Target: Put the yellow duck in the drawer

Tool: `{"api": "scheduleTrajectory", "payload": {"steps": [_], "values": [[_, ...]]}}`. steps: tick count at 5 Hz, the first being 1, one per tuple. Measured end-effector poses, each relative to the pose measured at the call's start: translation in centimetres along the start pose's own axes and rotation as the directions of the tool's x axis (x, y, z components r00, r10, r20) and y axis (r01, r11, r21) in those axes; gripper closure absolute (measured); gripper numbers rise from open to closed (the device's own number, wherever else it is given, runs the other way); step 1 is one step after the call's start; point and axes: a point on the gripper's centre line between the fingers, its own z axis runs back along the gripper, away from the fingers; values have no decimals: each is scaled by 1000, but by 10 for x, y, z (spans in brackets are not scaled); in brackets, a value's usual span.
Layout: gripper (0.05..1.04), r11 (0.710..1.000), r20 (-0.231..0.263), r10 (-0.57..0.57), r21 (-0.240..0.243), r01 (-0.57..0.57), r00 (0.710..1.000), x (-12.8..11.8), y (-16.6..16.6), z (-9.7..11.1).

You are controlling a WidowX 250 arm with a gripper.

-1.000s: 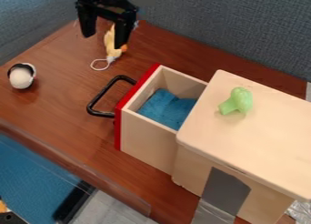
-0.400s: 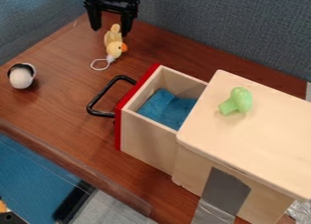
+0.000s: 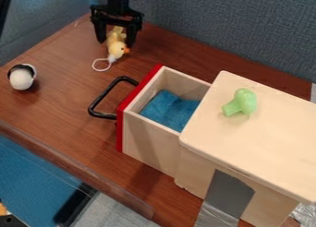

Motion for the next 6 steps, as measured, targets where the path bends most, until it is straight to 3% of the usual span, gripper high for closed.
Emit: {"api": "scheduleTrajectory", "payload": {"steps": [1,2,3,4,5,6], "values": [[128,1000,14,28,2,-28,999,3,0,-7],[399,999,8,41,7,-41,999,-4,1,-15],[591,999,18,39,-13,-39,999,-18,-2,0],[634,998,100,21,-59,-15,995,-35,-19,51],[635,994,153,-38,-99,54,987,-68,-54,91],[635,984,175,-97,-128,120,980,-102,-90,109]]}}
